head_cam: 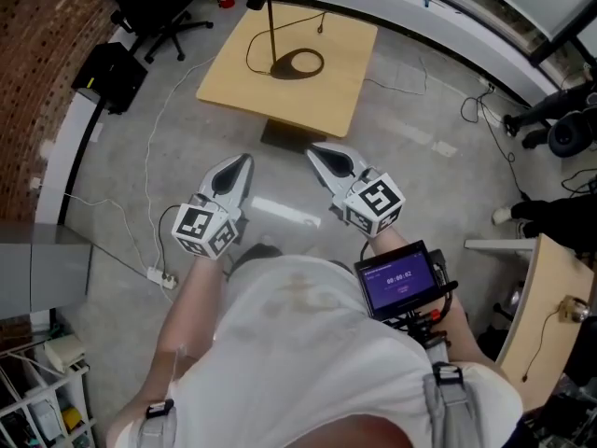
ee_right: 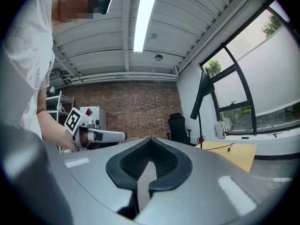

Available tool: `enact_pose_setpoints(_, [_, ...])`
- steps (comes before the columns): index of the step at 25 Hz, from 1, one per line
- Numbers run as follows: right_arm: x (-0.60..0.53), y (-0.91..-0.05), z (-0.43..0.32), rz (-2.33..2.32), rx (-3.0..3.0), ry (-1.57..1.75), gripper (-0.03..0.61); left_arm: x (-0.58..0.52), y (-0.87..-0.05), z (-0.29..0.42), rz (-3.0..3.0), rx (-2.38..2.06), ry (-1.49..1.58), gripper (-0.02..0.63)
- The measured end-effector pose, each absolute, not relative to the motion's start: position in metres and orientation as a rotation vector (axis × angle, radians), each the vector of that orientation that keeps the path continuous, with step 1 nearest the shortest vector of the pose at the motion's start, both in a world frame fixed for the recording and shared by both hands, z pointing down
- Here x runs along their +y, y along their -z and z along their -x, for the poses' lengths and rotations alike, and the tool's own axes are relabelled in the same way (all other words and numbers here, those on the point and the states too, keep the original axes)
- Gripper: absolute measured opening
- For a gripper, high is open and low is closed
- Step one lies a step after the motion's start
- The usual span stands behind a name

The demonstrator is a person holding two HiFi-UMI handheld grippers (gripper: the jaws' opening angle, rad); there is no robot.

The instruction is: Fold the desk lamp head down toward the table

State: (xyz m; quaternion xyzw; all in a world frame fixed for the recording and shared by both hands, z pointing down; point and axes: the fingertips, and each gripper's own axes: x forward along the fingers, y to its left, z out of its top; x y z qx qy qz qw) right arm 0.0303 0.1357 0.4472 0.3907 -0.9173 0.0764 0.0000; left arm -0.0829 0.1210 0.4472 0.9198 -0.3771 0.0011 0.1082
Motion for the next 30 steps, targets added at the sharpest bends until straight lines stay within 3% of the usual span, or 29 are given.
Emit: enact_pose_setpoints(30, [-0.026, -0.473, -0.056, -1.518, -2.696, -0.271, 0.012, -0.063, -0.474, 0.078, -2.727, -0.884, -0.019, 0.002])
